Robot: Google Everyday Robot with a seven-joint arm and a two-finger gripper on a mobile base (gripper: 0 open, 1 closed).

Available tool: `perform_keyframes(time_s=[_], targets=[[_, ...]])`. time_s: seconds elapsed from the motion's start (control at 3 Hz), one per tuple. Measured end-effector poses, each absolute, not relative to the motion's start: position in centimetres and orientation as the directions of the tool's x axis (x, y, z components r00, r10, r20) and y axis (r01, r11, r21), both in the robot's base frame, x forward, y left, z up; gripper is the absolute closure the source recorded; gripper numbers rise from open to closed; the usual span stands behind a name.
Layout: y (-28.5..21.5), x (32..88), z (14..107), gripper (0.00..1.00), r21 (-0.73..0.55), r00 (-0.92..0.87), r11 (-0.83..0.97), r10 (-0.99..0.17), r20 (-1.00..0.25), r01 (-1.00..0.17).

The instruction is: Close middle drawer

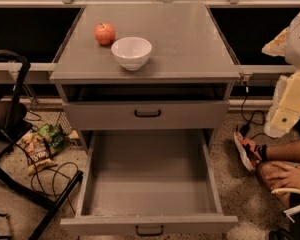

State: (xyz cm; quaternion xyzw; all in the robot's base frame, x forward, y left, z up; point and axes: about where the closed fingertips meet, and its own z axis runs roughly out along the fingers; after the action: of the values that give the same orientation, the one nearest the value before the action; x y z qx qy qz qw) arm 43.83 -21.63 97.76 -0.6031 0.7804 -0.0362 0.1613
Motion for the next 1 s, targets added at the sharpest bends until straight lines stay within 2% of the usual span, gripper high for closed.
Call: perform_keyframes(time_s=[0.67,1.0], targets=[[-21.0,43.3,95.9,0.00,-0.259,-0.222,0.274,-0.951,-0.215,-0.926],[-20.3,41.2,92.3,0.00,-0.254,-0.192,0.264,-0.942,-0.274,-0.931]])
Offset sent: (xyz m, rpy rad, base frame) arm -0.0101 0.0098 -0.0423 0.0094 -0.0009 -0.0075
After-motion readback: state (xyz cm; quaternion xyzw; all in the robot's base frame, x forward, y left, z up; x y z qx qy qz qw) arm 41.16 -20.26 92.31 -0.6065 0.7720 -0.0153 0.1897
